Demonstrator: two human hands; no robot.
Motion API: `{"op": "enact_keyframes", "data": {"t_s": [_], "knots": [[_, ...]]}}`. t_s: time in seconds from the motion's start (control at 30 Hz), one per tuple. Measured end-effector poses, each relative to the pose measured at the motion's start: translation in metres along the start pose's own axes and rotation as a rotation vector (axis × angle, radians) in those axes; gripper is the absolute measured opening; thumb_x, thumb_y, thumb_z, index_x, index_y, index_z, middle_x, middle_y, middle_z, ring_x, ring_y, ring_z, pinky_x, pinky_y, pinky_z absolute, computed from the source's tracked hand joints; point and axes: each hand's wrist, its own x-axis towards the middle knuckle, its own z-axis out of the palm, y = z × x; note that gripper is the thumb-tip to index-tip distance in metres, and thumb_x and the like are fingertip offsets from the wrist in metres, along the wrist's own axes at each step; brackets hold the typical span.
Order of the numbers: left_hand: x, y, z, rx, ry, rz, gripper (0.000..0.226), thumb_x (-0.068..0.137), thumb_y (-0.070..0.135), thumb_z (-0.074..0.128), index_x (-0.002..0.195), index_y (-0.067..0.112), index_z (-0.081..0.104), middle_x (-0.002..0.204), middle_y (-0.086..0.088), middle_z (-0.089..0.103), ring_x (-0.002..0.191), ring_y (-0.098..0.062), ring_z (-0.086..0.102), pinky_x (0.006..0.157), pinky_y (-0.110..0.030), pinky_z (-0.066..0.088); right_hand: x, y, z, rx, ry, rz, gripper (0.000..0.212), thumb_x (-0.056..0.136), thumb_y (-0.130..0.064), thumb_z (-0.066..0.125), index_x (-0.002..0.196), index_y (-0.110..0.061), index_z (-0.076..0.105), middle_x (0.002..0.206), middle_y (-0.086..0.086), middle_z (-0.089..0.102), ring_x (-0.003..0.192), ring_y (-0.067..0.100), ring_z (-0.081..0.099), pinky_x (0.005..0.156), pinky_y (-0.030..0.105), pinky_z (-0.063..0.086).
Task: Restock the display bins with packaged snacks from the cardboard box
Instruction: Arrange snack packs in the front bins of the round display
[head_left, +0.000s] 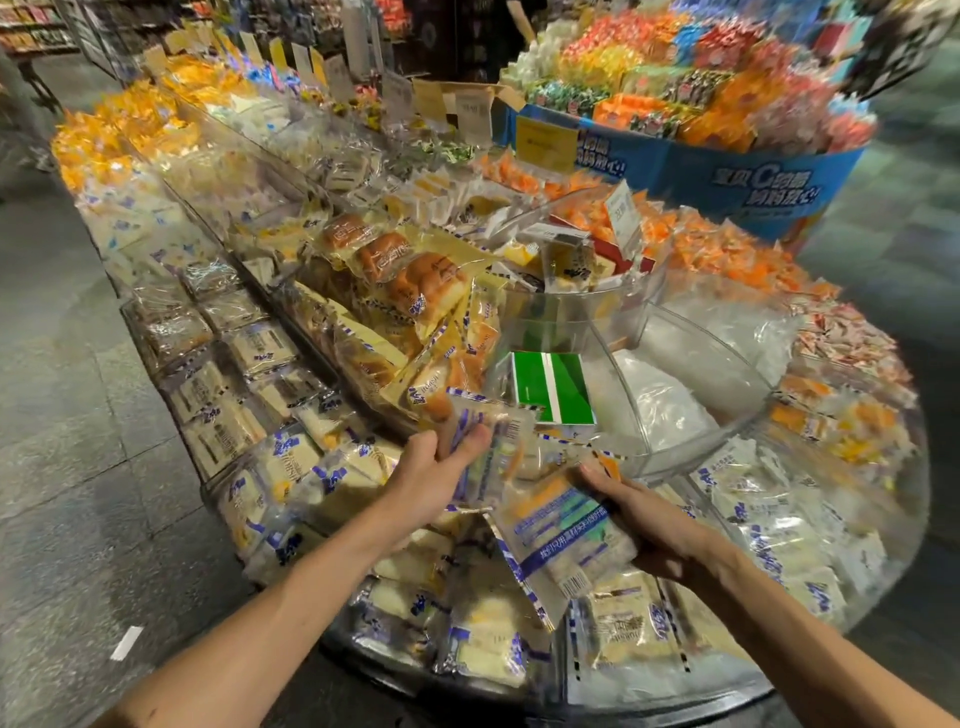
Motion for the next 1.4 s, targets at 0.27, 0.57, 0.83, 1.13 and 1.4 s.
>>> {"op": "enact_keyframes", "data": {"t_s": [0.27, 0.57, 0.83, 1.13, 1.4], "knots": [[0.022, 0.005, 0.053, -0.272, 0.014, -0.124, 0.047, 0.084, 0.051, 0.068, 0.116, 0.017, 0.059, 0.111, -0.001, 0.07, 0.109, -0.016, 0.065, 0.096, -0.034, 0.05, -0.023, 0.005, -0.056, 0.055, 0.047, 0.031, 0.05, 0.08, -0.022, 0.08, 0.119, -0.001, 0.058, 0.11, 0.024, 0.071, 0.089, 0.035, 0.072, 0.079, 0.044, 0.062], [0.037, 0.021, 0.171, -0.453, -0.063, -0.229, 0.06, 0.085, 0.059, 0.067, 0.13, 0.027, 0.046, 0.131, 0.0, 0.064, 0.112, -0.019, 0.068, 0.093, -0.052, 0.055, -0.057, 0.001, -0.168, 0.099, 0.175, 0.022, 0.078, 0.065, -0.032, 0.093, 0.124, 0.004, 0.058, 0.117, 0.027, 0.069, 0.11, 0.046, 0.065, 0.098, 0.056, 0.052], [0.05, 0.054, 0.338, -0.525, -0.082, -0.26, 0.063, 0.085, 0.042, 0.061, 0.143, 0.023, 0.044, 0.134, -0.003, 0.064, 0.113, -0.026, 0.067, 0.085, -0.051, 0.058, -0.114, -0.019, -0.328, 0.123, 0.205, 0.017, 0.048, 0.079, -0.023, 0.08, 0.117, 0.002, 0.064, 0.113, 0.027, 0.07, 0.104, 0.042, 0.069, 0.102, 0.056, 0.049], [0.055, 0.084, 0.471, -0.733, -0.199, -0.431, 0.051, 0.104, 0.048, 0.032, 0.127, 0.013, 0.061, 0.12, -0.024, 0.068, 0.11, -0.039, 0.064, 0.072, -0.037, 0.062, -0.165, -0.032, -0.476, 0.283, 0.348, 0.052, 0.048, 0.084, -0.02, 0.07, 0.124, 0.004, 0.062, 0.114, 0.026, 0.07, 0.108, 0.043, 0.067, 0.102, 0.054, 0.048], [0.114, 0.087, 0.52, -0.853, -0.091, -0.489, 0.039, 0.109, 0.027, 0.033, 0.119, 0.007, 0.066, 0.115, -0.021, 0.071, 0.093, -0.032, 0.074, 0.083, -0.04, 0.056, -0.144, -0.066, -0.564, 0.308, 0.376, 0.04, 0.051, 0.081, -0.025, 0.071, 0.123, 0.002, 0.063, 0.114, 0.025, 0.071, 0.099, 0.037, 0.072, 0.083, 0.045, 0.061]]}}
